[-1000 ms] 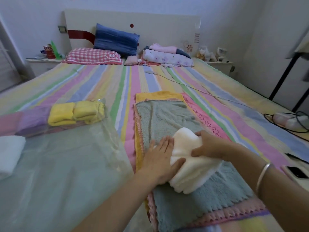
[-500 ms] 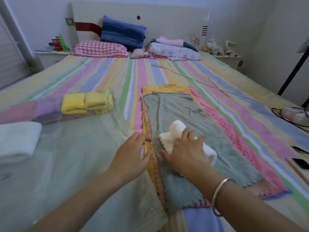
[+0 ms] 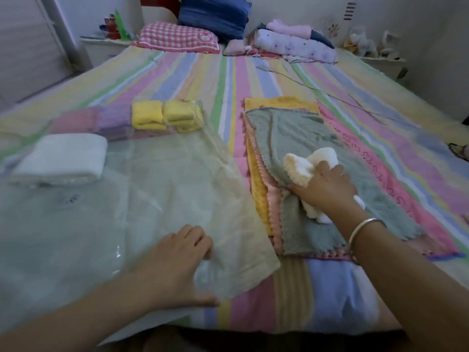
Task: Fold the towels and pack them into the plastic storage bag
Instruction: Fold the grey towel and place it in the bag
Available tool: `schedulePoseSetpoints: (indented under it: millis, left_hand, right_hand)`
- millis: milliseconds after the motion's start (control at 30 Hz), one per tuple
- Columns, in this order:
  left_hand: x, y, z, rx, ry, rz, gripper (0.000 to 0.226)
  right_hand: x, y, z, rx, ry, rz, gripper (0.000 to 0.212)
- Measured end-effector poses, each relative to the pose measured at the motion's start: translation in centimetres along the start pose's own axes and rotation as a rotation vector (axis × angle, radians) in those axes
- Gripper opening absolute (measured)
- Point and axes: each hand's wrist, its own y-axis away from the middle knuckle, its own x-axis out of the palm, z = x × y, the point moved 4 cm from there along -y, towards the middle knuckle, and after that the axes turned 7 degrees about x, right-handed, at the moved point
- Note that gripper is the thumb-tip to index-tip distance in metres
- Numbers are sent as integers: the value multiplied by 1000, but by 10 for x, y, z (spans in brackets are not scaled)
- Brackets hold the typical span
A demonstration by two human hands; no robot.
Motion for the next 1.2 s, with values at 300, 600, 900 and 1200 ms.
schedulePoseSetpoints:
  millis: [300, 600, 900, 1200]
  left_hand:
    - [3, 20, -7, 75, -92, 3, 68]
    - [-5, 17, 15, 24, 199, 128, 59]
    - [-34, 29, 8, -198, 209, -244, 19]
    - [-33, 39, 23, -438, 652, -180, 24]
  right_hand:
    - [2, -4, -14, 3, 40, -32, 69]
    - [4, 13, -24, 3, -138, -144, 48]
    - [-56, 99, 29, -417, -410, -435, 36]
    - [-115, 187, 60, -598, -1356, 131, 12]
